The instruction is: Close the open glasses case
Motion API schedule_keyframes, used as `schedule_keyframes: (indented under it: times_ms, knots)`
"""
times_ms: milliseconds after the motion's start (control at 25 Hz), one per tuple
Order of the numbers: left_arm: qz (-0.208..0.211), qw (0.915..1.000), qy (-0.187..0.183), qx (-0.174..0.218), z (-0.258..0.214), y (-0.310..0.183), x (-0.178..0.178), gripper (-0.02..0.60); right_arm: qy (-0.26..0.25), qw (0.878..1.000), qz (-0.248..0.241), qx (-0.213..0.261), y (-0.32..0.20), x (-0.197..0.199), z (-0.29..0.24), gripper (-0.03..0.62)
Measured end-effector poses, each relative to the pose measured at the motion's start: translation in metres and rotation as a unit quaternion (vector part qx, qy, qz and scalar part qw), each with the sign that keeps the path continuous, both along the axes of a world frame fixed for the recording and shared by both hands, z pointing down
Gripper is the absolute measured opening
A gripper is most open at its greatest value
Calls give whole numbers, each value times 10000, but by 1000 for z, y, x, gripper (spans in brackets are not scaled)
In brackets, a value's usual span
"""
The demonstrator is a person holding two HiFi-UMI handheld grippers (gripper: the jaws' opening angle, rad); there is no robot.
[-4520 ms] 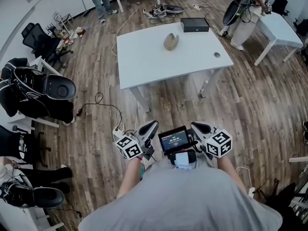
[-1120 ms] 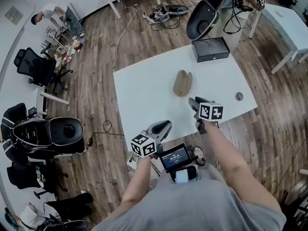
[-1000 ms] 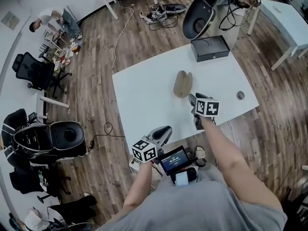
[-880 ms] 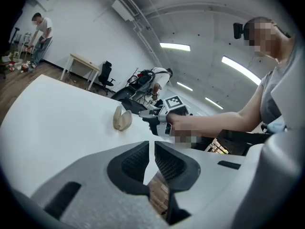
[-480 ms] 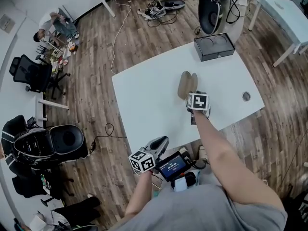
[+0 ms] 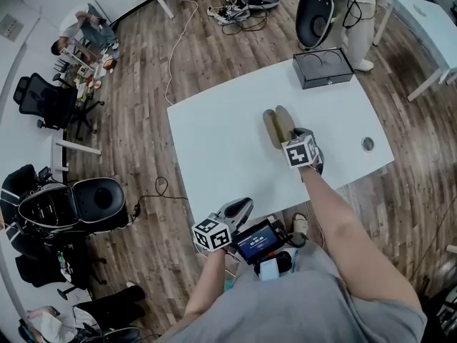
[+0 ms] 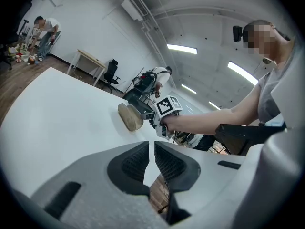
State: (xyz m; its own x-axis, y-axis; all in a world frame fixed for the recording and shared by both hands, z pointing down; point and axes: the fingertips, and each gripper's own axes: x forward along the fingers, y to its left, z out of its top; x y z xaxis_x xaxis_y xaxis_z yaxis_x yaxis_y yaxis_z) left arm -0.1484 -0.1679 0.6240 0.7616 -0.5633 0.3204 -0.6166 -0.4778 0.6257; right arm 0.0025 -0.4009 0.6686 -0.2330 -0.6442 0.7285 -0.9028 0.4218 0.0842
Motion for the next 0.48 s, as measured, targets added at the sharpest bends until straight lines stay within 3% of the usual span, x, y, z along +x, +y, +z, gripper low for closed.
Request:
schedule_keyframes:
  times_ms: [80,120,240,320,360,400,480]
  knots:
    - [-13,10000,14,12,-2,-2,0,21,490,9944,-862,357,3,-7,-5,64]
    - [-18,10000,15,14,-3,-2,-1,21,784,9859,-1362,579,7,-12,-8,64]
    - [-33,10000,21,7,-3,-1,0,21,1652,9357,-2815,1341,28,-27,-12,50]
    - [-36,10000,29,0,-3,0,1,21,2065,8986,-3463,1732,43,-32,-12,44]
    - [-34,10000,30,-5,-4,1,2,21,2171,8870,-3642,1829,49,-32,-11,44]
    - [-33,10000,29,-14,-4,1,2,21,2215,8816,-3727,1865,53,-32,-10,44]
    - [-25,10000,28,-36,-4,3,4,21,2182,8837,-3706,1848,57,-30,-8,46]
